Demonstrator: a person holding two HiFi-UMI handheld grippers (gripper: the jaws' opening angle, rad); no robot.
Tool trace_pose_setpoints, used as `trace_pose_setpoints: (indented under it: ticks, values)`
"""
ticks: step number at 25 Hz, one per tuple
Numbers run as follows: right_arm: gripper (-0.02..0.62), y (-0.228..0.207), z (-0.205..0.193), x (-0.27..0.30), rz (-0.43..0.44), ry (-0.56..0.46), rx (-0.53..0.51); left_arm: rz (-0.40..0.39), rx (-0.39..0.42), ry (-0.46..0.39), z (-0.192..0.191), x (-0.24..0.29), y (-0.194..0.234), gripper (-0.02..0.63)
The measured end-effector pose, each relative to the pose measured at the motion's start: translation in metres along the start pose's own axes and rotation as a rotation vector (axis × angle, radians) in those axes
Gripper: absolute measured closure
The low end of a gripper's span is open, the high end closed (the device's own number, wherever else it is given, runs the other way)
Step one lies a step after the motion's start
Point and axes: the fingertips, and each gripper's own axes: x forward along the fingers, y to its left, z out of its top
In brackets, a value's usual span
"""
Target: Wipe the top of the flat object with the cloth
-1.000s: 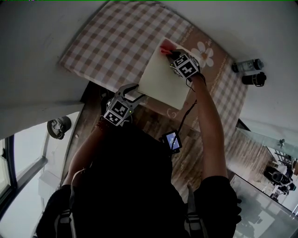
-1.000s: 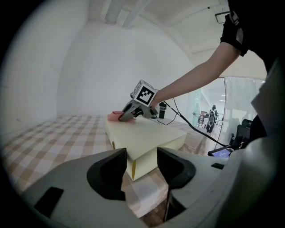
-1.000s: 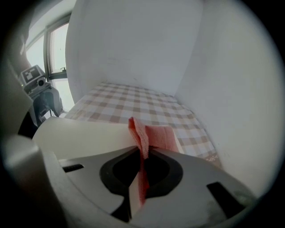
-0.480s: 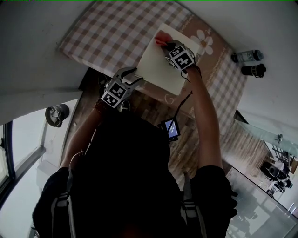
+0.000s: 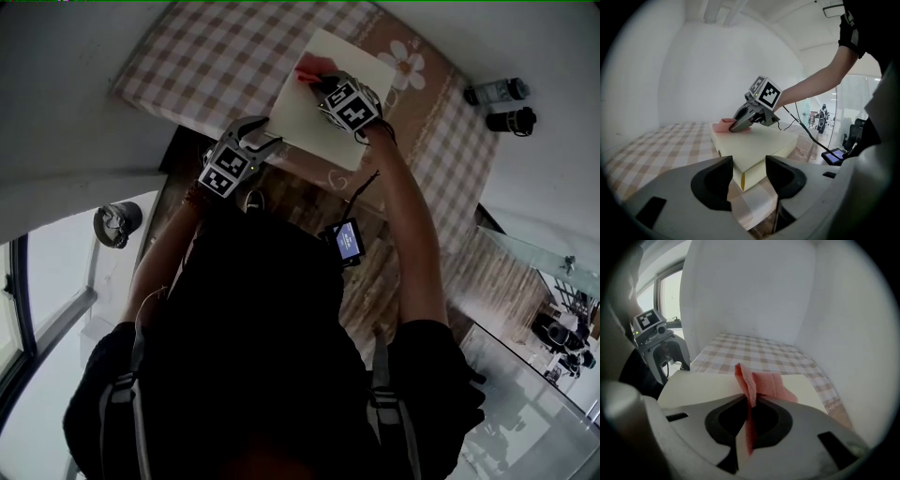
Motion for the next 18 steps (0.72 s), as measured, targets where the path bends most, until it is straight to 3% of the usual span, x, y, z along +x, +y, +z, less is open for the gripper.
trace_pose_setpoints:
  ticks: [6, 18]
  values:
    - [0.577, 0.016, 0.009, -0.013, 0.010, -0.018, 0.009, 0.013, 0.012, 0.005, 0.012, -0.005, 0.002, 0.373]
    - [0.577, 0.068, -0.003, -0.017, 0.050, -0.026, 0.010, 0.024, 0.015, 0.016, -0.007, -0.010, -0.009, 0.371]
